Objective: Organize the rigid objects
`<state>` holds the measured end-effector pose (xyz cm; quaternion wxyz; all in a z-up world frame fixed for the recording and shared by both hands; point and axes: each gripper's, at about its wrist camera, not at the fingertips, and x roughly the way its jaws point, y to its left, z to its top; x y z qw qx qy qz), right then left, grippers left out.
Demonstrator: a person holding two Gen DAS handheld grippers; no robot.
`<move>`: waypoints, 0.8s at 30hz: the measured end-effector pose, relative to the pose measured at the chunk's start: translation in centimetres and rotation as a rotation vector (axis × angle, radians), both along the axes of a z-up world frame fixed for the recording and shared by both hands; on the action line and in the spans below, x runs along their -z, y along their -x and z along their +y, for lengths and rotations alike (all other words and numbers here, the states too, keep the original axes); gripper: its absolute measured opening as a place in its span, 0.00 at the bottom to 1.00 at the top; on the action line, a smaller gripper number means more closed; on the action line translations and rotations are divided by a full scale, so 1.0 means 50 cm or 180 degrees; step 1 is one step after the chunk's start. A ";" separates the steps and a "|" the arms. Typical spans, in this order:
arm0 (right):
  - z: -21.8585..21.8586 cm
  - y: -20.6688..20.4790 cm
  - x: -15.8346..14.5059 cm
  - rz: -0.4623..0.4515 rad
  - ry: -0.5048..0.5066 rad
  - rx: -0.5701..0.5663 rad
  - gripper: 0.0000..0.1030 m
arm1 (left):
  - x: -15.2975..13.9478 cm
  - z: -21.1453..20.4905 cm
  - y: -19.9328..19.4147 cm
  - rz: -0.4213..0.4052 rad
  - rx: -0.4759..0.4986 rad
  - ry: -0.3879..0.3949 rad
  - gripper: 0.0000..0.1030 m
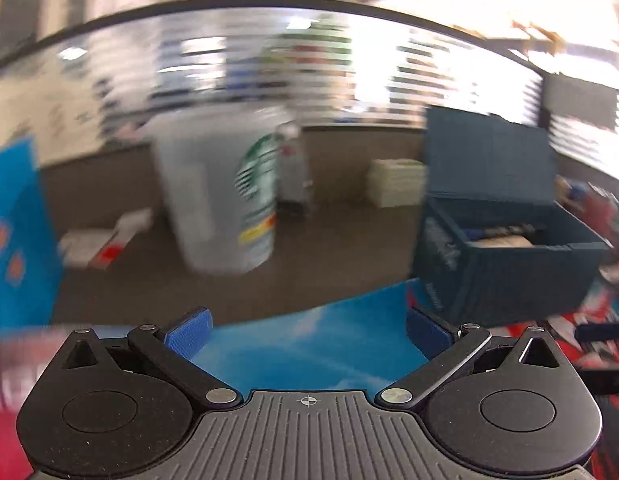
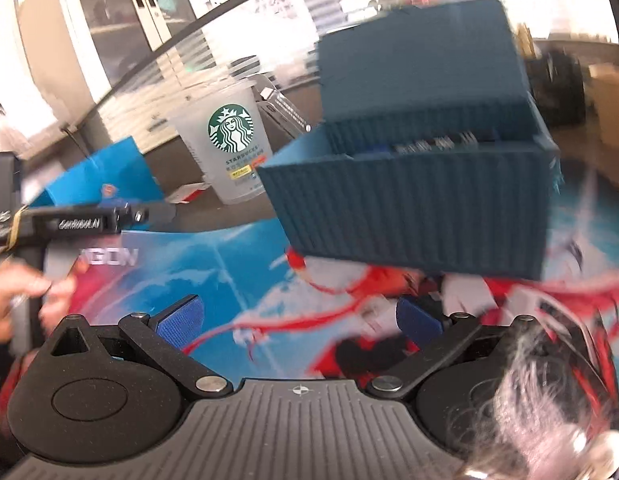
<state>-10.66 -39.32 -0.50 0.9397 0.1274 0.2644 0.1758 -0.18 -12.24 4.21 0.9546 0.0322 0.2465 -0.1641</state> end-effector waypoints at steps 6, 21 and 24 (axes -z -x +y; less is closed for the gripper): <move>0.093 -0.036 0.022 0.0061 0.0340 0.0210 1.00 | 0.049 0.031 -0.007 0.0215 -0.0454 0.0094 1.00; 0.131 -0.086 0.045 0.0216 0.0601 0.0480 1.00 | 0.099 0.063 -0.019 0.0461 -0.0891 0.0135 1.00; 0.137 -0.091 0.045 0.0229 0.0642 0.0536 1.00 | 0.100 0.052 -0.020 0.0475 -0.0903 0.0015 1.00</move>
